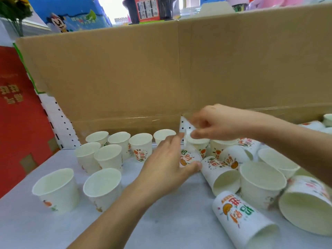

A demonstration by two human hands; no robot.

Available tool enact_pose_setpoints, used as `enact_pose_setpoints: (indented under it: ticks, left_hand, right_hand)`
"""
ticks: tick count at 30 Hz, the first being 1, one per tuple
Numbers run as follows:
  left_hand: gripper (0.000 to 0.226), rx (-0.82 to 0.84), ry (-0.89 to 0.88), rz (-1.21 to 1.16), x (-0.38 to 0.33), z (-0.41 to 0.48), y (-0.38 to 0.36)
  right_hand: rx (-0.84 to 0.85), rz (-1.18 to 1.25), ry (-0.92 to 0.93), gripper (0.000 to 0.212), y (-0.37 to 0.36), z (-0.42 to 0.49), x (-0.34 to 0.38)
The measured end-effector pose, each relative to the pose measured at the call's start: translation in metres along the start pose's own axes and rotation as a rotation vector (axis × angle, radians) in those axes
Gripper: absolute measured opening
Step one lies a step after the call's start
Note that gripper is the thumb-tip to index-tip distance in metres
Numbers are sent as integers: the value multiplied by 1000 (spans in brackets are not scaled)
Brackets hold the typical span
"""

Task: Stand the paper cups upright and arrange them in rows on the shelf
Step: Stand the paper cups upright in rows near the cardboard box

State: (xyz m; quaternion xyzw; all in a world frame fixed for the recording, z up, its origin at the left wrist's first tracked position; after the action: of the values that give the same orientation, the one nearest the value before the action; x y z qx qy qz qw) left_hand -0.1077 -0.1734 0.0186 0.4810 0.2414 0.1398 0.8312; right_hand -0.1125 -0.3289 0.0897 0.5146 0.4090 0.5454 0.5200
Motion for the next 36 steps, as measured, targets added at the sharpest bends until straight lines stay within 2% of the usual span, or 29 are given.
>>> enact_pose_setpoints:
  ticks: [5,8,13,19,22,24,29,32,36]
  left_hand:
    - [93,118,184,-32,22,11,-37]
    - [97,155,232,-71,25,13,-47]
    - [83,143,268,15,22,7,-48]
    - [73,24,325,42,17,-27,-38]
    - [68,-122,358,-114,16,-40,-36]
    - [63,-264,423,-199,14,-44,-32]
    - [59,-484,461,-95,11,-44,-18]
    - [61,-532,447,-109,18,-41,-13]
    - [62,-504,447,-89,28,-37,-15]
  right_hand:
    - [109,-165,-54,59,-21,-58,-16]
    - [47,-359,-30,65,-39,-67,-13]
    - [116,-373,-19,73,-53,-62,-7]
    - [166,-305,34,79,-56,-59,0]
    - [189,-209,40,83,-51,-58,-1]
    - [186,-133,32,81,-45,-55,-3]
    - [155,25,30,61,-25,-43,1]
    - [126,85,26,57,-18,-31,8]
    - [163,28,4,63,-23,-15,21]
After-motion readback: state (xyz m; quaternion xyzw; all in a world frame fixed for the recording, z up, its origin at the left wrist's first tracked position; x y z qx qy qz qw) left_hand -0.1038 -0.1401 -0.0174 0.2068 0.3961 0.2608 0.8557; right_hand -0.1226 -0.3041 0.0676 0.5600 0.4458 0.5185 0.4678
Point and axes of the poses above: each hand's wrist, its own z-axis towards the middle knuckle, its own y-axis out of the back of the hand, x = y × z, the point moved 3 cm from there along z, towards the middle knuckle, and after that the axes turned 15 degrees about -y, right-handed, at the moved point
